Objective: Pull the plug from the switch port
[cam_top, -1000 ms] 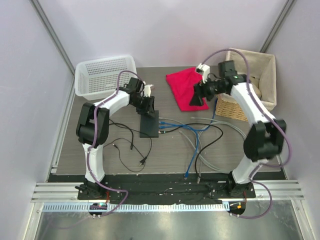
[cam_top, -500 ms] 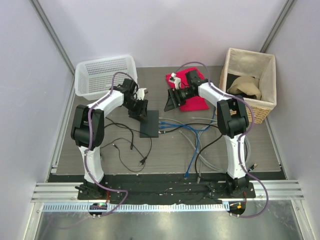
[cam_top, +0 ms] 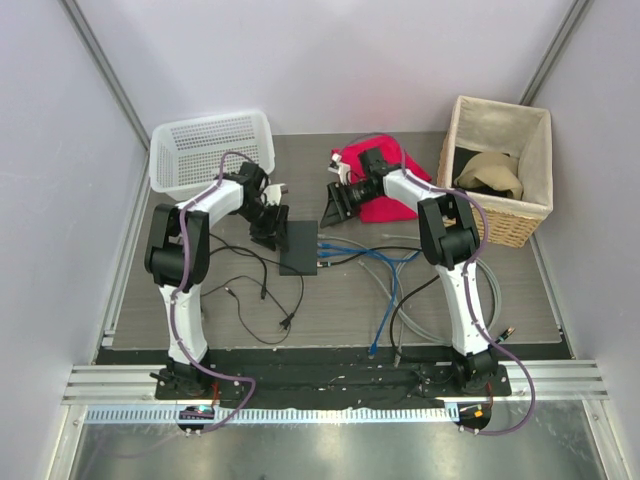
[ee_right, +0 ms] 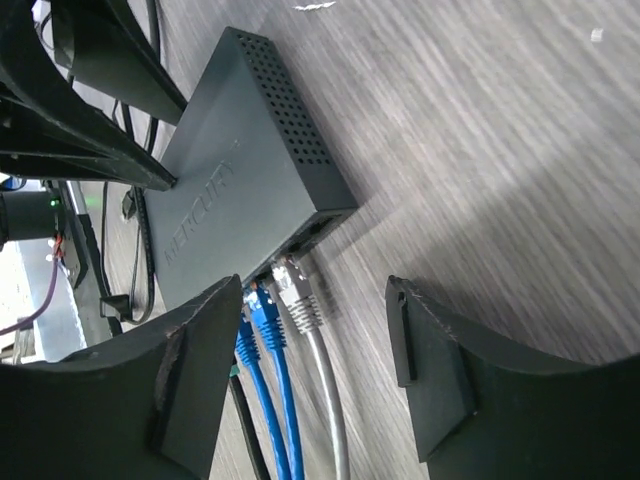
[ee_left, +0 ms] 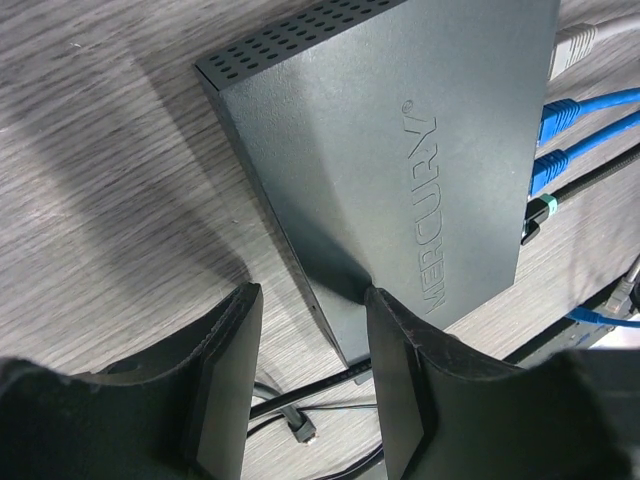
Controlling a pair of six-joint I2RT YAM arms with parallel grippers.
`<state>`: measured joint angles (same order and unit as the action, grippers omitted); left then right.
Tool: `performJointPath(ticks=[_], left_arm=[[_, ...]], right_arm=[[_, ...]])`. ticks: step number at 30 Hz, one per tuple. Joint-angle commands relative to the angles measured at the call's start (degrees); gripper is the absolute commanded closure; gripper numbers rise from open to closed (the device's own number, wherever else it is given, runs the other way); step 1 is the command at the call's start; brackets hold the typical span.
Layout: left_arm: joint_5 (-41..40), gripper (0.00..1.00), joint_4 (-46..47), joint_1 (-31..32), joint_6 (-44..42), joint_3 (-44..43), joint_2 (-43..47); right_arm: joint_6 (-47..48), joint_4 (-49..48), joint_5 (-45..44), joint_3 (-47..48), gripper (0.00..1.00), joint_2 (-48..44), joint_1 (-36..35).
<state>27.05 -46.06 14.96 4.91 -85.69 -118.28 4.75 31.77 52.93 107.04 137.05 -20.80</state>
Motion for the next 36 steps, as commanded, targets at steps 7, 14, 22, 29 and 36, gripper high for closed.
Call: performJointPath(ticks=[7,14,22,29,36], left_arm=[[-0.33,0.50,1.24,0.51,-0.07,1.58,-3.54],[-0.33,0.50,1.68,0.42,0.01,1.93,-3.45],[-1.47,0.49,1.77,0.42,-0.60,2.90,-2.92],[-2.96,0.49,0.89,0.86,-1.92,3.16,-2.40],[-4.54,0.49,0.36,1.74,-3.24,2.99,-3.45]], right_arm=[[3.16,4.00,0.86,-2.98,0.39,2.78,-2.84],[3.33,4.00,-0.54,-4.21,0.44,3.74,-3.20],[3.68,4.18,-0.72,-4.39,0.55,5.24,-3.20],[3.51,5.85,-5.54,-2.89,0.60,6.74,-3.90],[5.97,8.13,-11.70,-2.89,0.70,7.61,-5.22]])
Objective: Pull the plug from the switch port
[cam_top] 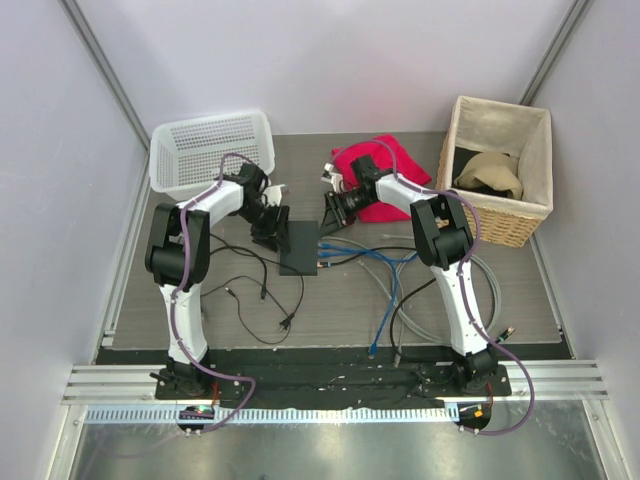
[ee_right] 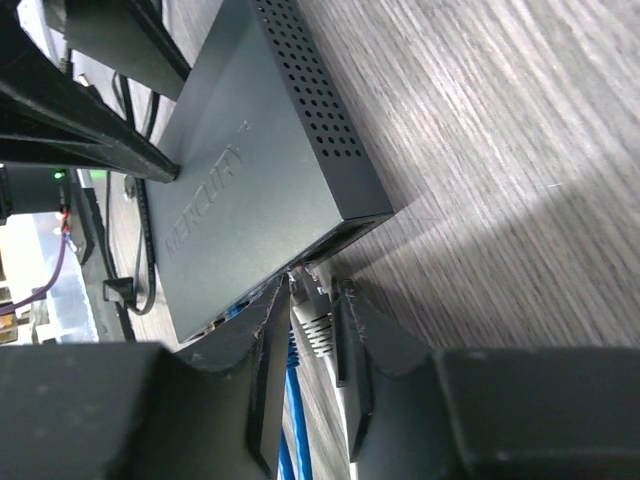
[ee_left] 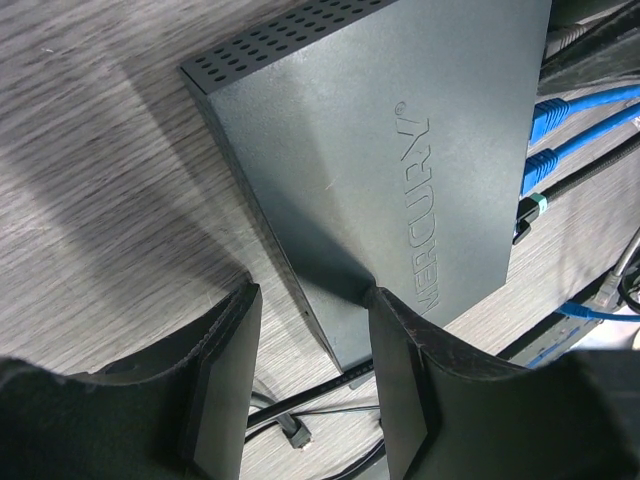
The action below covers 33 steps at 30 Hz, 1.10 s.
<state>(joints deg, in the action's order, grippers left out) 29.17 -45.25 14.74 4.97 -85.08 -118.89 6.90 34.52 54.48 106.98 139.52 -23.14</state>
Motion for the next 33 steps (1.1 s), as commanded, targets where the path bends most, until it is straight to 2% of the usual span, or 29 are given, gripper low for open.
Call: performJointPath(ticks=[1,4,7,8,9,15,20,26,29,33], left_arm=[[-6.76,0.49,-0.45,2.13,-3.39,2.29,-2.84],[-6.93,0.49,-0.45,2.66,-3.74,2.02,-3.01],[-7.02,0.49,-0.27,2.92,-3.83,2.02,-3.01],[-7.02,0.48,-0.27,2.92,-3.83,2.02,-3.01],[-7.19,0.49,-0.36,2.84,-4.00,1.93,-2.84],[-7.20,0.48,-0.01,2.92,-3.83,2.02,-2.05],[-7.19,0.48,0.78,2.92,-4.00,1.41,-2.40],[-8.95,0.49,-1.06,4.33,-7.60,-1.58,-4.59],[-8.08,0.49,-1.42,4.68,-7.35,-2.11,-4.77],[-7.20,0.49,-1.50,4.94,-6.82,-1.50,-3.98]], right_arm=[[4.35,5.90,-14.39,-2.57,0.72,5.49,-2.97],[5.14,7.23,-15.80,-2.56,0.75,5.67,-3.14],[6.90,7.49,-16.07,-3.18,0.83,5.32,-3.14],[7.42,7.58,-17.11,-3.27,0.95,4.97,-3.23],[7.34,7.49,-18.17,-3.35,0.98,4.62,-3.49],[7.34,8.28,-24.85,-1.77,0.99,4.27,-4.37],[7.78,10.20,-25.48,-1.16,0.98,4.88,-4.81],[13.48,21.43,-24.06,7.26,0.99,9.78,-4.90],[14.81,24.44,-25.82,17.44,0.99,13.13,-4.46],[18.14,25.76,-26.97,15.99,0.98,11.65,-5.07]])
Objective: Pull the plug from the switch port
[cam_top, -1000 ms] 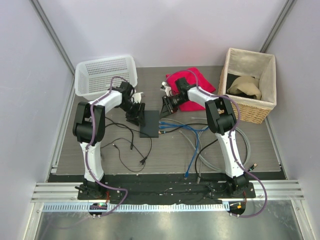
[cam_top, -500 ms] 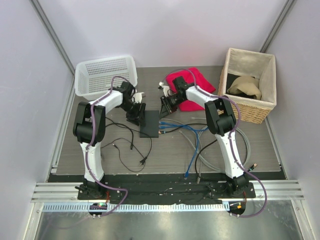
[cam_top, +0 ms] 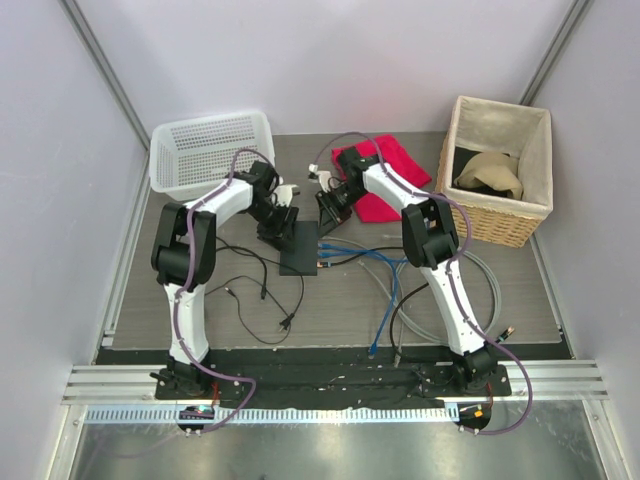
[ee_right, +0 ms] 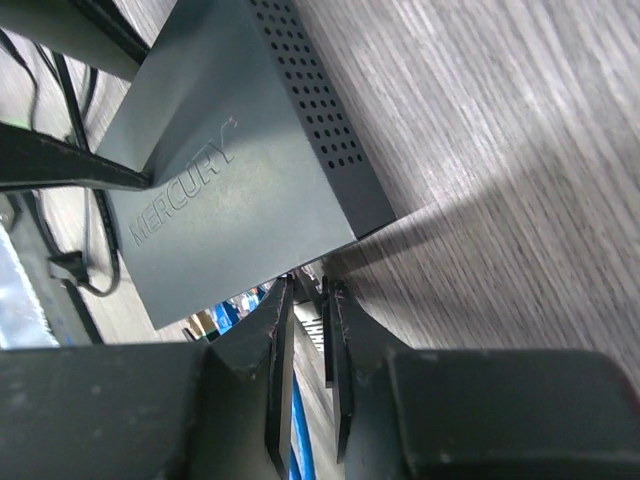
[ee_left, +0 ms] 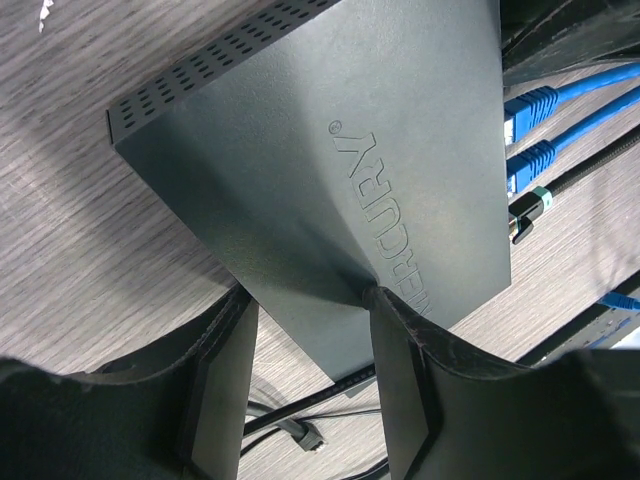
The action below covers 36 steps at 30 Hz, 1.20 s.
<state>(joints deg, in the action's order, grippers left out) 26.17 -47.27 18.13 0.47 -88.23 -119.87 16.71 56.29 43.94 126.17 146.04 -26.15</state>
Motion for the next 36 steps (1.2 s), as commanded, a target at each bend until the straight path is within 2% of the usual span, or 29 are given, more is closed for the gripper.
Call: performJointPath(ticks=[1,4,7,10,11,14,16,18,21,22,26,30,32,34,36], left_arm=[[-3.59,0.49,0.68,1.56,-2.14,1.74,-2.74],[-3.32,0.48,0.77,1.65,-1.79,1.65,-2.91],[-2.88,0.48,0.95,1.73,-1.35,1.48,-2.91],[-2.18,0.48,1.04,1.73,-1.09,1.30,-2.82],[-2.01,0.48,0.95,1.65,-1.00,1.21,-2.82],[-1.83,0.49,1.03,1.65,-0.91,1.21,-2.73],[-1.74,0.48,1.47,1.73,-0.91,1.65,-2.65],[-1.91,0.48,1.56,1.73,-0.91,1.65,-2.30],[-2.00,0.48,1.83,1.82,-0.91,2.09,-1.77],[-1.92,0.48,2.00,1.82,-0.91,2.18,-1.77],[-1.65,0.49,1.39,1.82,-0.91,1.31,-2.99],[-2.09,0.49,1.39,2.43,-0.91,0.43,-3.88],[-1.92,0.49,0.86,2.52,-0.91,0.33,-3.44],[-2.09,0.49,0.77,2.61,-0.82,0.51,-2.83],[-1.92,0.49,0.86,2.61,-0.82,1.12,-2.38]], right_arm=[[9.30,4.96,-16.61,-4.60,0.99,4.53,-2.24],[12.81,9.79,-16.17,-9.44,0.98,2.85,-2.32],[14.66,10.07,-17.83,-12.35,0.99,1.97,-2.15],[14.15,10.76,-19.51,-6.84,0.99,5.03,-1.19],[13.62,11.90,-19.42,-1.51,0.99,6.44,-0.75],[13.87,13.23,-21.00,6.69,0.99,9.70,-0.04],[15.27,11.92,-22.93,6.73,0.99,8.92,-0.04],[16.77,11.82,-23.46,4.54,0.99,7.25,0.05],[18.71,10.34,-23.55,-5.90,0.99,1.37,0.05],[18.97,8.59,-23.47,-12.03,0.98,-0.21,0.14],[17.05,3.31,-22.85,-21.31,0.99,-6.90,0.57],[13.44,3.03,-22.32,-14.66,0.99,-3.75,2.59],[10.91,2.95,-21.97,-6.84,0.99,-1.82,4.61],[10.01,1.28,-21.62,-1.74,0.98,-2.42,5.67],[9.75,-2.30,-21.36,-1.89,0.99,-5.83,6.55]])
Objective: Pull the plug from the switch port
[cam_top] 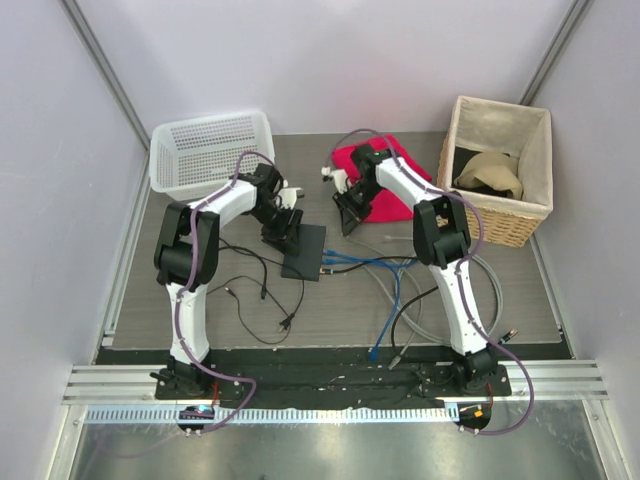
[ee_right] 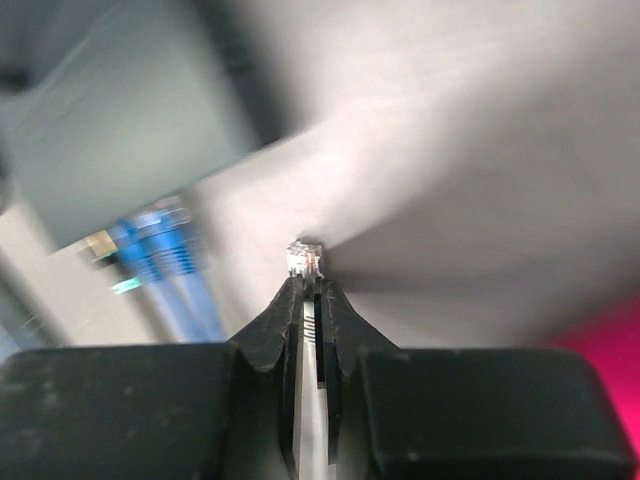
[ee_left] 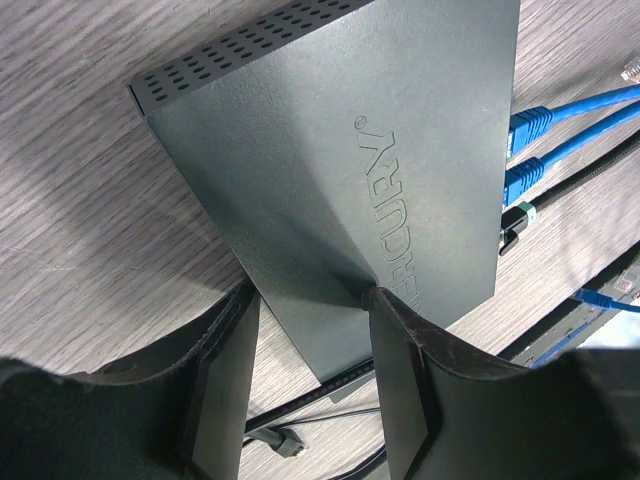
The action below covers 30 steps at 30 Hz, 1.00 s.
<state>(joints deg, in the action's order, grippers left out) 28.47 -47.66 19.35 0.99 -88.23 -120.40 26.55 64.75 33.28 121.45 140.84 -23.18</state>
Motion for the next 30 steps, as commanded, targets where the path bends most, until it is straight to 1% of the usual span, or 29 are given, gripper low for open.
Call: performJointPath(ticks=[1,3,4,5,6,8,10,12,14,16,17,18,19,20,22,23,24,25,27,30], left_arm=[[-4.21,0.49,1.60,1.39,-1.43,1.39,-1.60],[-4.12,0.49,2.13,1.39,-1.35,2.18,-1.42],[-4.12,0.49,2.57,1.39,-1.35,2.27,-1.33],[-4.04,0.49,2.57,1.39,-1.43,2.27,-1.24],[-4.12,0.49,2.66,1.39,-1.35,2.01,-1.15],[-3.77,0.49,2.31,1.39,-1.43,1.57,-1.15],[-3.33,0.48,2.05,1.39,0.31,0.86,-0.98],[-2.90,0.48,1.96,1.39,0.41,0.77,-0.45],[-2.98,0.48,2.22,1.39,0.41,1.30,-0.01],[-3.24,0.48,2.39,1.30,0.32,1.74,0.60],[-3.16,0.48,2.48,1.39,0.41,2.09,0.78],[-3.24,0.48,2.48,1.39,0.50,2.27,1.04],[-3.16,0.48,2.57,1.39,0.59,2.36,1.04],[-3.24,0.48,2.57,1.39,0.76,2.44,1.04],[-3.24,0.48,2.40,1.39,0.85,2.36,0.96],[-3.24,0.47,2.40,1.39,0.94,2.18,0.96],[-3.24,0.48,2.22,1.47,0.94,2.09,0.69],[-3.16,0.47,2.05,1.39,1.03,2.01,0.34],[-3.16,0.47,1.87,1.48,1.20,1.48,-0.18],[-3.16,0.47,1.52,1.74,1.29,0.60,-0.80]], right_arm=[[-0.61,-12.44,-10.86,1.87,0.98,-2.13,3.84],[-1.40,-17.00,-10.52,-2.24,0.99,-6.86,4.28],[-1.32,-17.90,-10.08,-3.75,0.96,-8.19,4.37],[-1.41,-18.60,-9.64,-5.24,0.89,-9.51,4.28],[-1.41,-18.96,-8.24,-7.43,0.68,-10.40,4.28],[-1.93,-18.61,-8.05,-9.38,0.59,-12.77,4.28],[-2.90,-18.08,-9.72,-11.84,0.56,-15.05,4.19],[-2.99,-17.64,-12.17,-14.38,0.56,-17.77,4.19],[-2.38,-18.86,-14.02,-17.46,0.56,-23.83,4.46],[-1.41,-19.40,-16.39,-22.99,0.58,-28.23,4.81],[-1.23,-19.40,-17.10,-24.92,0.59,-32.77,5.51],[-0.97,-19.40,-17.80,-28.95,0.59,-34.99,6.12],[-1.06,-19.40,-17.98,-30.99,0.60,-37.45,6.82],[-1.06,-18.96,-18.07,-33.10,0.64,-41.48,8.92],[-1.32,-18.44,-18.16,-38.81,0.66,-45.80,11.39],[-1.06,-17.82,-18.07,-40.74,0.66,-49.65,14.01],[-0.80,-17.47,-18.42,-44.85,0.66,-51.17,15.26],[-0.18,-16.68,-18.77,-46.72,0.65,-52.40,16.05],[2.71,-12.30,-19.21,-51.46,0.63,-54.08,17.20],[1.33,-10.17,-21.14,-57.08,0.63,-56.10,17.82]])
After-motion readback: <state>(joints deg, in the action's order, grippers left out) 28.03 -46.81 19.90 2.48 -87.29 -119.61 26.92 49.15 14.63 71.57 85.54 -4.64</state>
